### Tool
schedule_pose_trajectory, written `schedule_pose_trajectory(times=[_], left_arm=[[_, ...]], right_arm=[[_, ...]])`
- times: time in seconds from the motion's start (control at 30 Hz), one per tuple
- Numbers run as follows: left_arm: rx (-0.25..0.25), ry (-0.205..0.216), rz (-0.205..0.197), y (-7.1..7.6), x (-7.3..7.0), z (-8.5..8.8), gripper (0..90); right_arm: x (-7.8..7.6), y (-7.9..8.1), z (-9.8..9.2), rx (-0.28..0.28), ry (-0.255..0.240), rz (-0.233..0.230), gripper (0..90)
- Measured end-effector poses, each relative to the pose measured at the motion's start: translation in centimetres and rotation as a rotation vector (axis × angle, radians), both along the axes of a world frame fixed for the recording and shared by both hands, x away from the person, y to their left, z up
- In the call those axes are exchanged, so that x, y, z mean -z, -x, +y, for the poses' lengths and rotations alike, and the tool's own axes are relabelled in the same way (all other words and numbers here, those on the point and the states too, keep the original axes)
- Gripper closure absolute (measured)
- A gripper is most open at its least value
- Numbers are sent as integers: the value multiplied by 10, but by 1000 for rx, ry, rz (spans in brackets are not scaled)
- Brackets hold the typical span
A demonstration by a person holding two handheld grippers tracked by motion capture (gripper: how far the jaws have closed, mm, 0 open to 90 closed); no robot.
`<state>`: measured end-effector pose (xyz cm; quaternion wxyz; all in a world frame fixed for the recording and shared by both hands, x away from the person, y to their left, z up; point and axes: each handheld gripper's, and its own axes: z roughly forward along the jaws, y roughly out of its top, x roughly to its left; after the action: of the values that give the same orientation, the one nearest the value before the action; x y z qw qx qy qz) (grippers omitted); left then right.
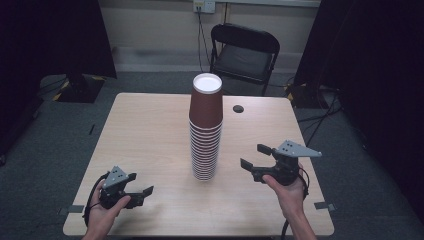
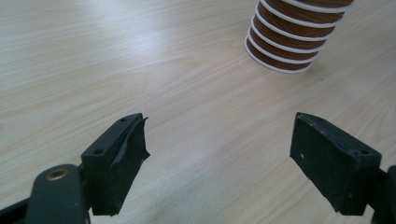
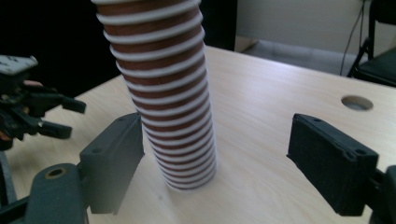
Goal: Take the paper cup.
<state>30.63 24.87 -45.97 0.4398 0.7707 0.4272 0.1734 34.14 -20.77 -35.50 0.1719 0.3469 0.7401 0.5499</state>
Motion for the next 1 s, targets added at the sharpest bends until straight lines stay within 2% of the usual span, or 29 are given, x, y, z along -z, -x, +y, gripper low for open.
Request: schedule_pose_trajectory(times=[0.07, 0.17, 0.6, 0.67, 0.77, 1.0], left_arm=[[5, 0, -1, 0, 0, -1, 183], [16, -9, -5, 0, 0, -2, 183], [10, -4, 3, -1, 0, -1, 184], [11, -15, 0, -1, 1, -2, 184], [17, -13, 0, 0, 0, -2, 185], [14, -7, 4, -1, 1, -1, 185]], right_arm=[[-3, 0, 2, -4, -4, -3, 160], [-12, -2, 8, -18, -23, -31, 145], [-53, -14, 32, -91, -68, -110, 134], [-56, -15, 34, -91, -68, -112, 134], [-67, -19, 42, -107, -76, -132, 133], [-84, -30, 56, -128, -72, -144, 137]])
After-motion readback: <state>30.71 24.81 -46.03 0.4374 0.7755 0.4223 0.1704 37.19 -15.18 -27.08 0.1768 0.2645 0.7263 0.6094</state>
